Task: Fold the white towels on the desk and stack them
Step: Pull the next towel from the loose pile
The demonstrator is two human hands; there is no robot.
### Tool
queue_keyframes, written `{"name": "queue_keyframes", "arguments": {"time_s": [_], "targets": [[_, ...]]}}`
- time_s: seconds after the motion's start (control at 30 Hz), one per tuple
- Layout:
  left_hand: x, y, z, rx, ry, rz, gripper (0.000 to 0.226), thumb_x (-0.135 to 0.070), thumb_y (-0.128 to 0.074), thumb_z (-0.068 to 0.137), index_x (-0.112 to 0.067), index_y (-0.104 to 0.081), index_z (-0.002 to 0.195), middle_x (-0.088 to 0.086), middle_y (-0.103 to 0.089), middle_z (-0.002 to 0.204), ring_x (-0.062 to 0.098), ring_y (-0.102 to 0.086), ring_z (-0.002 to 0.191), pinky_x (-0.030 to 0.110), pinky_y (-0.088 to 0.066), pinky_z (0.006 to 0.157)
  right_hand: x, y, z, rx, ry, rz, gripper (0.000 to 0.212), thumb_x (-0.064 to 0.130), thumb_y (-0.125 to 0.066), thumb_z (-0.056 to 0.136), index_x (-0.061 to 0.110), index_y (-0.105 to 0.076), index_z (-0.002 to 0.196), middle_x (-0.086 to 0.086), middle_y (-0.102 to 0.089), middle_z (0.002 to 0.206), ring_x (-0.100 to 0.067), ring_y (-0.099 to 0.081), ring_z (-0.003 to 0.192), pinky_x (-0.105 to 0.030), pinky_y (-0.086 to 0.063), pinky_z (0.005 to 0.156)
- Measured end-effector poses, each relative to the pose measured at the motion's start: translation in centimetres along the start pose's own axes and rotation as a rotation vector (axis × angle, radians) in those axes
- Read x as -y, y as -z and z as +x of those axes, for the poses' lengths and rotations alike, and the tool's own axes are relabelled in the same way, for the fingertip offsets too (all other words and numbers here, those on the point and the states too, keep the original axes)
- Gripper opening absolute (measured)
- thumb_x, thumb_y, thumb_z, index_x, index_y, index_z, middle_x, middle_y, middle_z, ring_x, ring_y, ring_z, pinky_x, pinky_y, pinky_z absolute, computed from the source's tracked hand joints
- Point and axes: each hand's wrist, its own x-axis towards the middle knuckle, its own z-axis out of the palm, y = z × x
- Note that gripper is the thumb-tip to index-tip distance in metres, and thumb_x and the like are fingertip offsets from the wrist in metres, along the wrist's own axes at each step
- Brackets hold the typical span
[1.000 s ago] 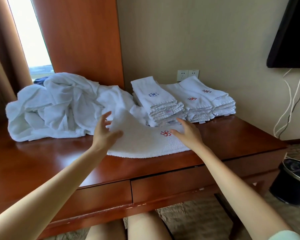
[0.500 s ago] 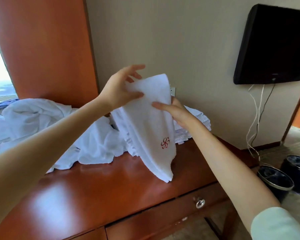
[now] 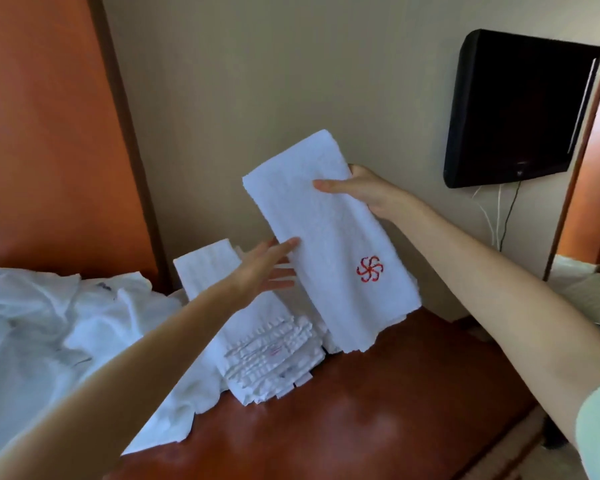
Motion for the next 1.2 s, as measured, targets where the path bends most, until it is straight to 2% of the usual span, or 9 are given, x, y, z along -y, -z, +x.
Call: {"name": "queue_keyframes", "arguments": {"time_s": [0.17, 0.4, 0.53, 0.6, 0.7, 0.77, 0.9, 1.07, 1.2], "targets": [[1.5, 1.9, 6.5, -0.076, -0.032, -0.033, 0.054, -0.028, -0.065, 0.091, -0.017, -0.043, 0.139, 0.008, -0.061, 0.129, 0.028, -0.066, 0.105, 0.042, -0.053, 0.094, -4.3, -0.5, 7.4, -0.045, -0.09, 0.046, 0.035, 0.024, -0.077, 0.081, 0.01, -0.066, 0.111, -0.005, -0.074, 0.106, -0.022, -0.07, 0.1, -0.032, -0.057, 0.083], [5.9, 4.4, 12.6, -0.312, -0.069, 0.004, 0.1, -0.007, -0.079, 0.076, -0.025, -0.013, 0.149, 0.007, -0.039, 0.141, 0.027, -0.047, 0.126, 0.039, -0.054, 0.087, -12.4, -4.3, 14.4, -0.112, -0.259, -0.012, 0.068, 0.045, -0.081, 0.073, 0.012, -0.054, 0.126, -0.002, -0.064, 0.121, -0.02, -0.061, 0.113, -0.038, -0.045, 0.101], [9.0, 4.7, 13.9, -0.393, -0.051, 0.553, 0.08, -0.008, -0.061, 0.085, -0.021, -0.019, 0.152, 0.016, -0.02, 0.15, 0.031, -0.047, 0.123, 0.031, -0.04, 0.099, -16.7, -6.0, 16.4, -0.092, -0.403, -0.178, 0.062, 0.052, -0.076, 0.076, 0.016, -0.051, 0.12, 0.001, -0.056, 0.105, -0.018, -0.056, 0.1, -0.029, -0.045, 0.083], [10.1, 4.4, 14.1, -0.37, -0.016, 0.756, 0.074, -0.008, -0.052, 0.085, -0.022, -0.022, 0.152, 0.018, -0.005, 0.155, 0.032, -0.031, 0.137, 0.033, -0.035, 0.105, -18.6, -6.9, 16.2, -0.08, -0.45, -0.382, 0.045, 0.05, -0.073, 0.08, 0.024, -0.051, 0.11, 0.002, -0.053, 0.095, -0.013, -0.053, 0.082, -0.018, -0.044, 0.065], [10.7, 3.9, 14.7, -0.328, -0.021, 0.965, 0.071, -0.009, -0.044, 0.087, -0.024, -0.022, 0.152, 0.012, 0.021, 0.158, 0.027, 0.009, 0.148, 0.039, -0.018, 0.116, -21.6, -7.9, 14.9, -0.084, -0.42, -0.539, 0.074, 0.053, -0.062, 0.087, 0.024, -0.029, 0.147, -0.007, -0.043, 0.143, -0.027, -0.048, 0.125, -0.026, -0.044, 0.093], [10.7, 3.5, 15.0, -0.223, 0.0, 1.151, 0.062, -0.014, -0.037, 0.091, -0.025, -0.026, 0.151, 0.012, 0.012, 0.161, 0.027, 0.012, 0.148, 0.042, -0.006, 0.119, -22.2, -8.4, 14.2, -0.102, -0.337, -0.62, 0.073, 0.05, -0.053, 0.093, 0.023, -0.02, 0.152, -0.008, -0.032, 0.152, -0.029, -0.041, 0.133, -0.037, -0.042, 0.1], [11.2, 3.1, 15.5, -0.163, 0.138, 1.33, 0.059, -0.026, -0.028, 0.097, -0.027, -0.012, 0.155, 0.014, 0.005, 0.161, 0.032, 0.01, 0.148, 0.042, 0.004, 0.119, -21.5, -9.3, 12.0, -0.001, -0.254, -0.968, 0.05, 0.046, -0.032, 0.102, 0.021, -0.035, 0.145, -0.014, -0.034, 0.148, -0.032, -0.042, 0.13, -0.04, -0.037, 0.102], [11.3, 2.6, 15.6, -0.176, 0.192, 1.453, 0.063, -0.042, -0.025, 0.1, -0.023, 0.0, 0.155, 0.014, 0.007, 0.161, 0.032, 0.007, 0.148, 0.043, 0.007, 0.119, -21.0, -10.5, 6.0, 0.085, -0.211, -1.117, 0.054, 0.045, -0.017, 0.104, 0.026, -0.015, 0.154, -0.007, -0.004, 0.163, -0.021, -0.005, 0.149, -0.041, -0.006, 0.118], [9.9, 2.6, 13.8, -0.213, 0.086, 1.317, 0.054, -0.027, -0.036, 0.098, -0.024, -0.025, 0.151, 0.013, -0.015, 0.159, 0.03, -0.01, 0.147, 0.04, -0.004, 0.12, -21.0, -12.1, 2.2, 0.001, -0.116, -1.181, 0.05, 0.043, -0.017, 0.104, 0.031, -0.022, 0.152, -0.002, -0.012, 0.162, -0.018, -0.012, 0.148, -0.04, -0.006, 0.117]]}}
